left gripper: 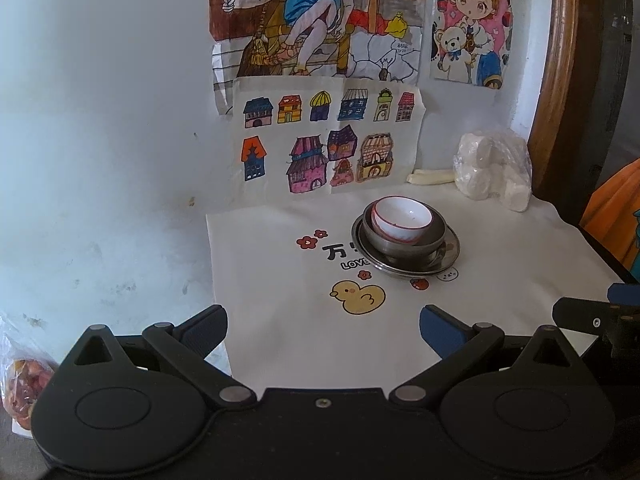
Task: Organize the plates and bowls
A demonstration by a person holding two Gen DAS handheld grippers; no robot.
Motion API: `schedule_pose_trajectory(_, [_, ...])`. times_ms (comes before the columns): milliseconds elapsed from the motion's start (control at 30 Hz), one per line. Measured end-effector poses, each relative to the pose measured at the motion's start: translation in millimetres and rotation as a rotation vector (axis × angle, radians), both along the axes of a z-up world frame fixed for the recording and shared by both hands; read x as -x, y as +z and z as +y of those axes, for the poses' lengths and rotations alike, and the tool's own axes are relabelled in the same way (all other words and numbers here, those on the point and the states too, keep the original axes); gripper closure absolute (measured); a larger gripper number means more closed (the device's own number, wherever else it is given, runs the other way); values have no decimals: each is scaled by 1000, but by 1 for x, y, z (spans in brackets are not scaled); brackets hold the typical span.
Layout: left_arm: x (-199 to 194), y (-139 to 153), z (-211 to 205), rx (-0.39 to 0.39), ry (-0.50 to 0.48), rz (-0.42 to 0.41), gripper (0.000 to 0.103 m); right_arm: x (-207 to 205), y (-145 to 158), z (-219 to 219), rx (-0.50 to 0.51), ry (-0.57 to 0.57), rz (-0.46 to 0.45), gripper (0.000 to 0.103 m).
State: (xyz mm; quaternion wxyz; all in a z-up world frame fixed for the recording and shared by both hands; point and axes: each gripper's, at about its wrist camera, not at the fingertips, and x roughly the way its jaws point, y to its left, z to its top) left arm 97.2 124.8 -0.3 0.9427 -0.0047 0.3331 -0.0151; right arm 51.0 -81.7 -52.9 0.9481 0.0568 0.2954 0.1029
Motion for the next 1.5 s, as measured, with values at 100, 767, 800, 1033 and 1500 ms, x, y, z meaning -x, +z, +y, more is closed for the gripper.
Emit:
schedule_pose_trajectory(100, [-1,-1,-2,0,1,4,1,-2,-1,-1,1,3,3,0])
schedule_pose_trajectory(767, [-4,-2,-5,0,0,12,1,-3,-3,-7,-5,-4,9,0])
schedule_pose_trajectory(800, [-4,-2,-6,0,0,12,1,-3,-3,-7,-5,-4,9,0])
schedule_pose_trajectory(1033, [-4,-1,-5,3,1,13,1,-2,-3,-7,-5,-4,9,0])
schedule_pose_trajectory(1500, [-3,-4,-6,4,15,21,1,-2,-3,-9,-8,-6,12,0])
